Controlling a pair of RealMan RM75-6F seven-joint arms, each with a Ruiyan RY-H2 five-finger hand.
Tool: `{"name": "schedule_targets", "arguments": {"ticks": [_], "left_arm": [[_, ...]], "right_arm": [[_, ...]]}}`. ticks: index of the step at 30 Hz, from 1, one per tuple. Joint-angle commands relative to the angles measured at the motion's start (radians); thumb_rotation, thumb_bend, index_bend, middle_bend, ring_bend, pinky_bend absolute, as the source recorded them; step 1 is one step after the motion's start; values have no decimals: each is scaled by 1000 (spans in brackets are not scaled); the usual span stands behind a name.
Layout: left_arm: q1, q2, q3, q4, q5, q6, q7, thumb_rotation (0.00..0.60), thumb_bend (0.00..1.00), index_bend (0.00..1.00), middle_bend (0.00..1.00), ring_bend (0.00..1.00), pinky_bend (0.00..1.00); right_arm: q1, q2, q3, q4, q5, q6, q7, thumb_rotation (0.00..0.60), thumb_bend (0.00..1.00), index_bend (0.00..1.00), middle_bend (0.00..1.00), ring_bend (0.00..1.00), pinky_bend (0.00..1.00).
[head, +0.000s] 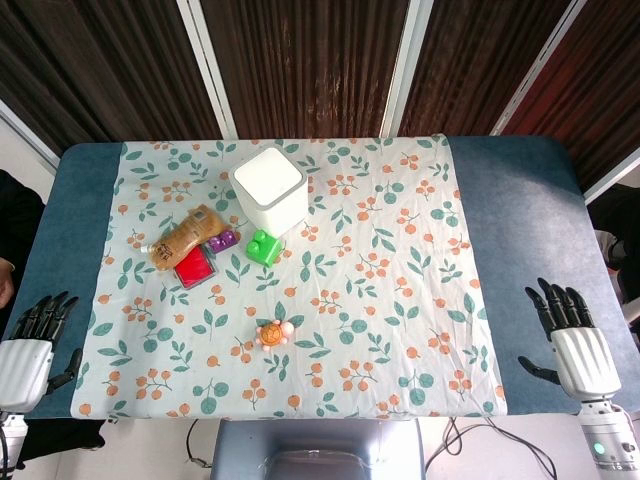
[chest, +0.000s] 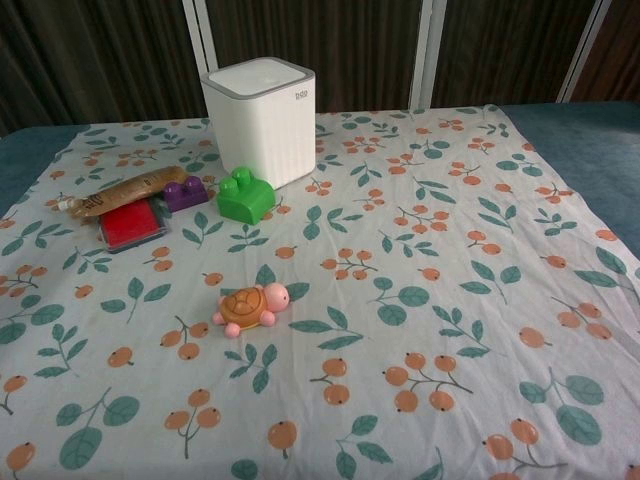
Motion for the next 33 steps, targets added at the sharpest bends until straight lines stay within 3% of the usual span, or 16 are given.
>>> {"name": "schedule_targets", "arguments": {"ticks": [1,5,8,11,12,16,19,23,33], "left_arm": [[-1,-4,5,-6,11,1,14,600,427,0,25,16,146],[-15,-21,18,-9,52,-9,25,600,427,0,20,19,149],[-40,-88,32,37,139,4,23,600,424,6,72,143,249],[-94,-173,55,108,230,-31,-20,600,419,59,199,412,600],[-117,-204,61,127,248,-56,-38,600,419,80,233,552,745],[-180,-309,50,164,278,-115,-21,600,418,131,279,811,968],[-222,-379,33,180,271,-168,14,600,421,176,298,907,1000],[-267,-454,1,198,239,-236,101,600,420,212,298,944,1000],[-327,-587,-36,256,121,-366,272,600,391,217,278,959,1000]], "right_arm": [[0,2,-1,1,0,-1,4,600,180,0,0,0,0],[-4,11,-5,1,-6,4,19,600,180,0,0,0,0],[-9,18,-8,-3,-14,14,30,600,180,0,0,0,0],[-15,24,-14,-4,-18,18,30,600,180,0,0,0,0],[-17,27,-15,-6,-18,20,33,600,180,0,0,0,0],[-22,34,-14,-6,-20,29,43,600,180,0,0,0,0],[-20,38,-12,-6,-11,20,50,600,180,0,0,0,0],[-16,46,-12,-9,-5,7,63,600,180,0,0,0,0],[-21,71,-11,-17,1,8,102,600,180,0,0,0,0]]}}
